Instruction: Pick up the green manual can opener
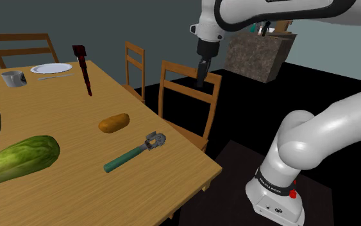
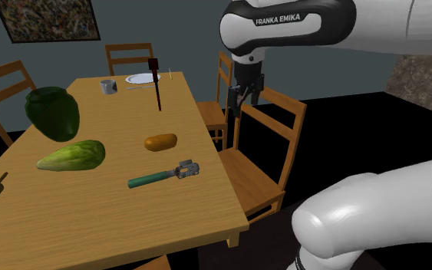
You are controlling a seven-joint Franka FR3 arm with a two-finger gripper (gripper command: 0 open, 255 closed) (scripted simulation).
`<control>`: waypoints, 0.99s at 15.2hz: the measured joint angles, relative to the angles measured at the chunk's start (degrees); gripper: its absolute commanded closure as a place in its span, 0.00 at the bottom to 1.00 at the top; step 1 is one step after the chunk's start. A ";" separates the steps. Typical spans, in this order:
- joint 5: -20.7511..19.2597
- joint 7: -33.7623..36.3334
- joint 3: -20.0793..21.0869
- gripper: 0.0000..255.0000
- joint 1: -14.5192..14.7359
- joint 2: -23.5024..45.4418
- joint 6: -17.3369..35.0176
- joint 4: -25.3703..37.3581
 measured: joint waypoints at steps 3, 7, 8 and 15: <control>0.07 -3.21 0.76 0.00 2.10 4.80 3.44 0.63; 0.19 -6.92 2.33 0.00 4.89 11.72 8.02 1.96; 0.09 -8.18 2.51 0.00 5.41 13.35 8.96 2.44; -0.55 -14.63 5.74 0.00 9.55 25.06 14.48 6.86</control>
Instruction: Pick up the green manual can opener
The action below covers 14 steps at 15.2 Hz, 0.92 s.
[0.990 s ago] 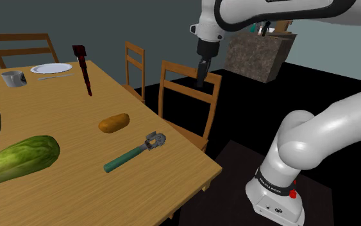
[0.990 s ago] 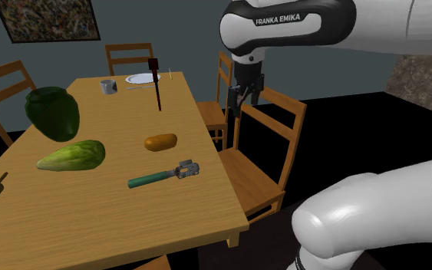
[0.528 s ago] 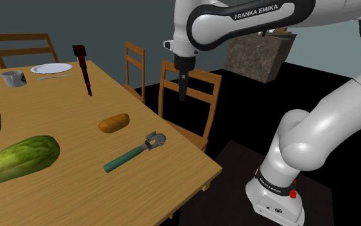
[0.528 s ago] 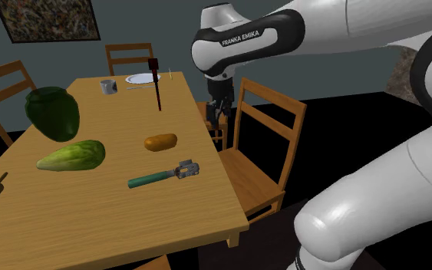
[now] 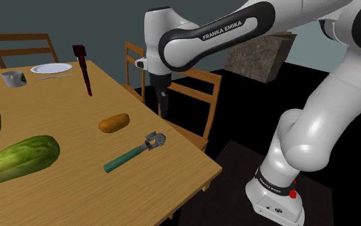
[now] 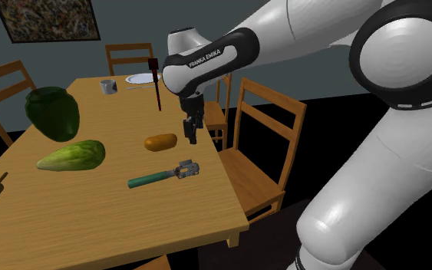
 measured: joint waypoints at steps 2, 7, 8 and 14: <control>-0.43 -1.32 1.24 0.00 1.23 3.35 2.02 0.72; -1.92 -5.47 3.80 0.00 3.85 10.53 5.41 3.14; -2.36 -6.00 4.42 0.00 4.46 12.28 5.91 4.04; -4.37 -8.83 6.65 0.00 6.78 18.14 9.17 5.22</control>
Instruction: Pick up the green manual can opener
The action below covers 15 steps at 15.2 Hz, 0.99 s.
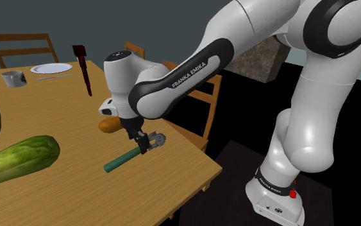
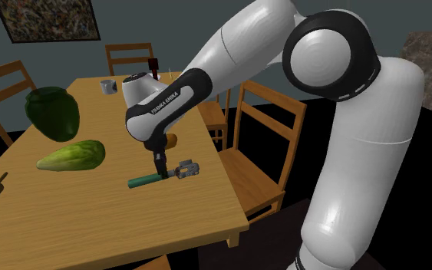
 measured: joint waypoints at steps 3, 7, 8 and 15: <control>-0.71 0.37 -0.06 0.00 0.09 1.55 1.93 -0.52; -1.48 1.13 -0.15 1.00 0.25 3.10 4.03 -1.20; -1.52 1.15 -0.16 1.00 0.24 3.18 4.18 -1.28; -1.57 1.19 -0.17 1.00 0.25 3.23 4.32 -1.34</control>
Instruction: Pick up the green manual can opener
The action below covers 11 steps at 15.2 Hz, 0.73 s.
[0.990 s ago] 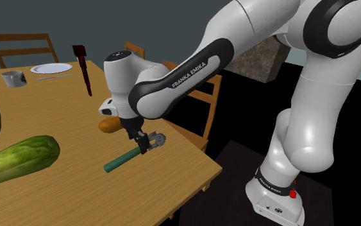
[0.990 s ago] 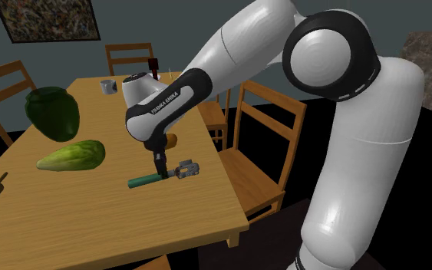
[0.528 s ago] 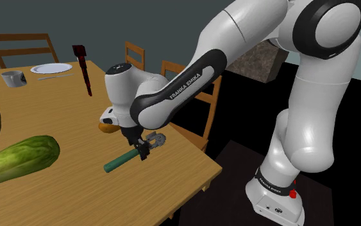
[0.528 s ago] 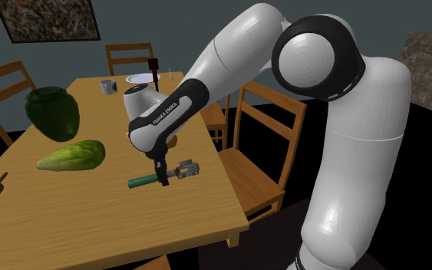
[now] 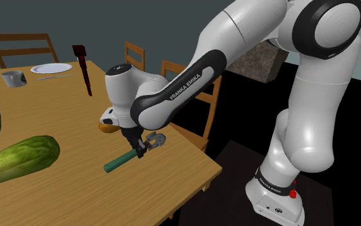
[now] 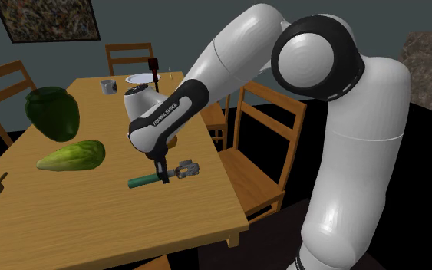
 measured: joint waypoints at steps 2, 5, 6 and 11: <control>-0.02 0.03 0.00 1.00 0.01 0.04 -0.03 0.06; 0.49 -0.35 0.14 1.00 -0.01 -0.93 -1.41 0.52; 0.71 -0.53 0.19 1.00 -0.02 -1.34 -2.06 0.81; 1.83 -1.61 0.32 1.00 -0.19 -3.74 -5.36 1.88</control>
